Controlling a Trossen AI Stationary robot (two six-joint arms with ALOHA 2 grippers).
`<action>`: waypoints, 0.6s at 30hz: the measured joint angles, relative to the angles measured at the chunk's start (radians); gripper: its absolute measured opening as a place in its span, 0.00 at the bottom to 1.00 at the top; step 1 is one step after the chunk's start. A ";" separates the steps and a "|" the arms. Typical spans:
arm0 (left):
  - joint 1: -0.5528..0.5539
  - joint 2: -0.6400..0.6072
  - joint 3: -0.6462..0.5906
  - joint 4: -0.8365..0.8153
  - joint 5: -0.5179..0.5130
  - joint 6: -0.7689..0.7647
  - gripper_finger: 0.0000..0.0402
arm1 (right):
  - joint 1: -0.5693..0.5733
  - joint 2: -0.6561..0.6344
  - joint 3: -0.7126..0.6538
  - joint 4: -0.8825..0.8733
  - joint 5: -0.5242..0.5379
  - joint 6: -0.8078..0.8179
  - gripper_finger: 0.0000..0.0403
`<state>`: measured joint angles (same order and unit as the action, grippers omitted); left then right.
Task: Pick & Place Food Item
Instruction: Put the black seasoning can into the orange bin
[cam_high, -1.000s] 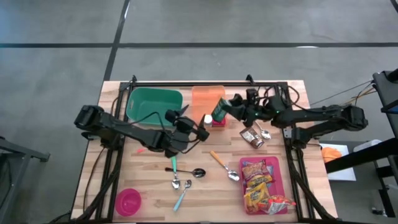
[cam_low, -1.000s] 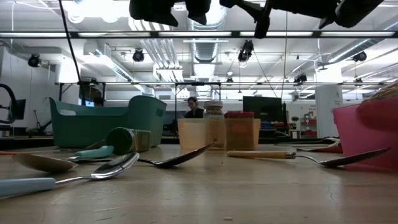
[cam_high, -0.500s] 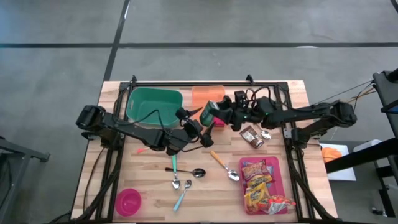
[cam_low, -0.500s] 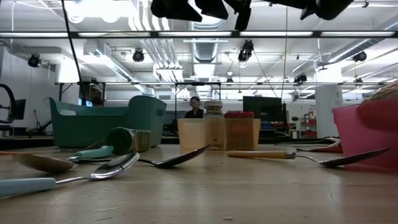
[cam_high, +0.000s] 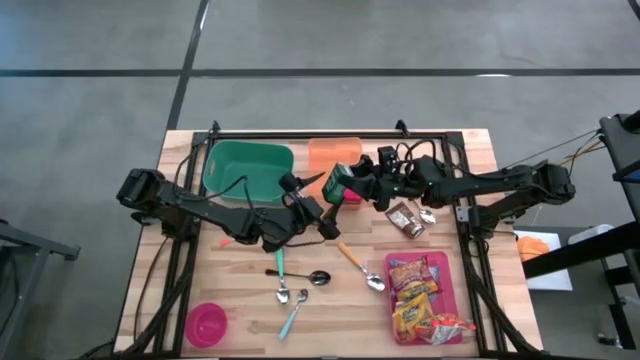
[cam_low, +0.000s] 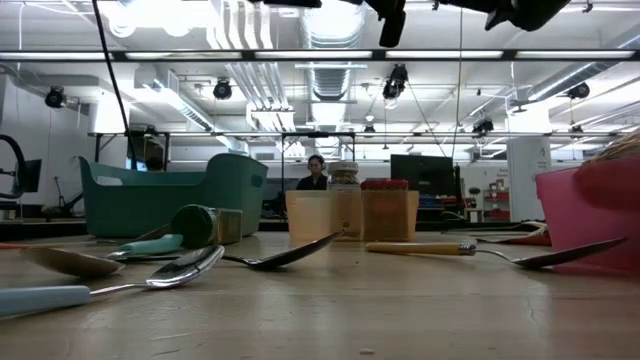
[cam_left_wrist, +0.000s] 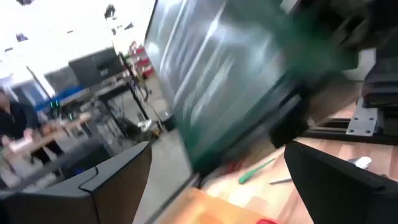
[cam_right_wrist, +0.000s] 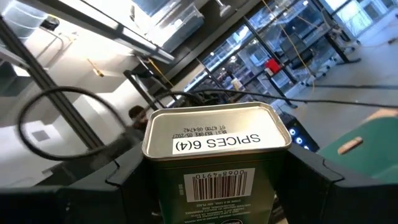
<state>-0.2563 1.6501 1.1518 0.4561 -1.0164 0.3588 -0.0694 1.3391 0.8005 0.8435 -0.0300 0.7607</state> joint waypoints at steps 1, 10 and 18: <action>-0.004 0.000 0.008 0.010 0.000 0.036 0.89 | 0.001 0.001 0.000 -0.003 0.005 0.008 0.62; -0.024 0.001 0.029 0.044 0.024 0.143 0.63 | 0.007 -0.003 -0.001 0.009 0.028 -0.001 0.62; -0.024 0.001 0.028 0.080 0.011 0.146 0.48 | 0.025 -0.003 0.000 0.018 0.046 0.019 0.62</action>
<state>-0.2798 1.6512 1.1797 0.5359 -1.0056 0.5048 -0.0442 1.3361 0.8001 0.8616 0.0155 0.7802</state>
